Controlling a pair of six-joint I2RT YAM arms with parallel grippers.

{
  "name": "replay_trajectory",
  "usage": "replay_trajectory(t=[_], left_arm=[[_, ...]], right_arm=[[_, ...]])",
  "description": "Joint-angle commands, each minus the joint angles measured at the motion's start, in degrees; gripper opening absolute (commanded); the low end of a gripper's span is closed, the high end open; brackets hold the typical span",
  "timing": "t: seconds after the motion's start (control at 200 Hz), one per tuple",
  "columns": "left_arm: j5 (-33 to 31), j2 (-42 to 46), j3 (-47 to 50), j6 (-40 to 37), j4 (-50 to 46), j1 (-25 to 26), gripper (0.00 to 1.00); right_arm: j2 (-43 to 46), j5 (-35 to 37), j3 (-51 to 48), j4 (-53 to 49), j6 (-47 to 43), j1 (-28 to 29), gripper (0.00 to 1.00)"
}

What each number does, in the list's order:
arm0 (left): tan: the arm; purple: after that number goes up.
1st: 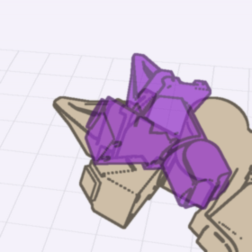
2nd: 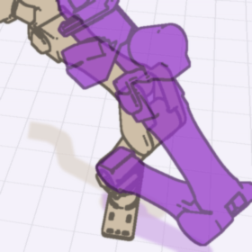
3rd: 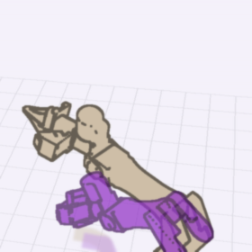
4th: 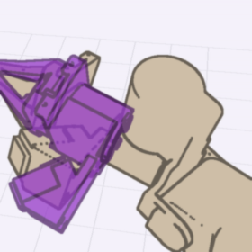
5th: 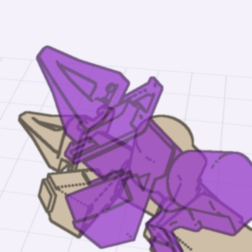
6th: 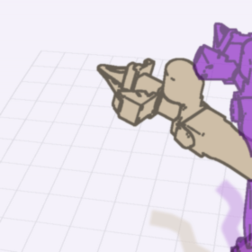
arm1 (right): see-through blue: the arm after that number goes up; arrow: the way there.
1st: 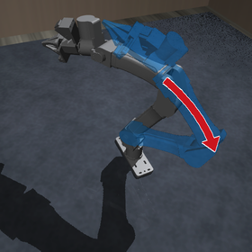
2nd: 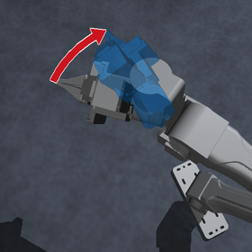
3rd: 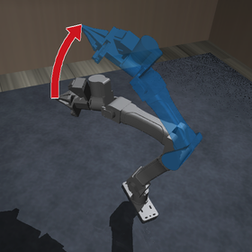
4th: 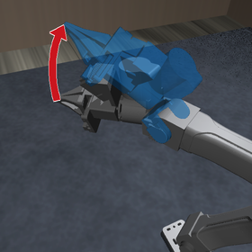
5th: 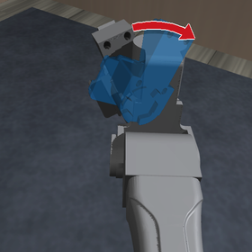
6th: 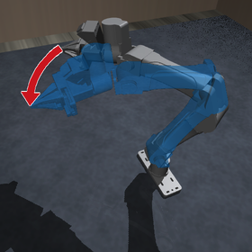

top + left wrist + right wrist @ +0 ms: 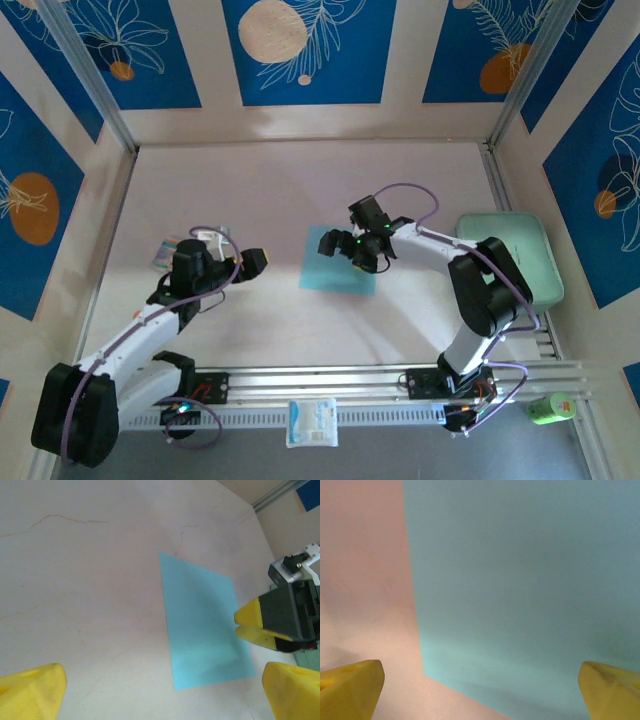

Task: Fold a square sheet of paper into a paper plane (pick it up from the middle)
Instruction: Move the square sheet of paper to the center of the table.

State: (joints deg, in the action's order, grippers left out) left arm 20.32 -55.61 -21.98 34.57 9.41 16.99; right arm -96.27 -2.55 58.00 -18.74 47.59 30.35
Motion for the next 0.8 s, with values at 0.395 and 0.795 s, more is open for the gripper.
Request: replay_trajectory(t=[0.395, 0.795], left_arm=[[-5.94, -3.93, -4.89, 2.84, -4.11, -0.12, 1.00], [-13.28, 1.73, -3.68, 5.61, -7.57, -0.11, 1.00]], right_arm=[[-6.45, -7.91, 2.62, -1.17, -1.52, -3.85, 1.00], [-7.16, -9.53, -0.25, 2.39, 1.60, 2.54, 0.99]])
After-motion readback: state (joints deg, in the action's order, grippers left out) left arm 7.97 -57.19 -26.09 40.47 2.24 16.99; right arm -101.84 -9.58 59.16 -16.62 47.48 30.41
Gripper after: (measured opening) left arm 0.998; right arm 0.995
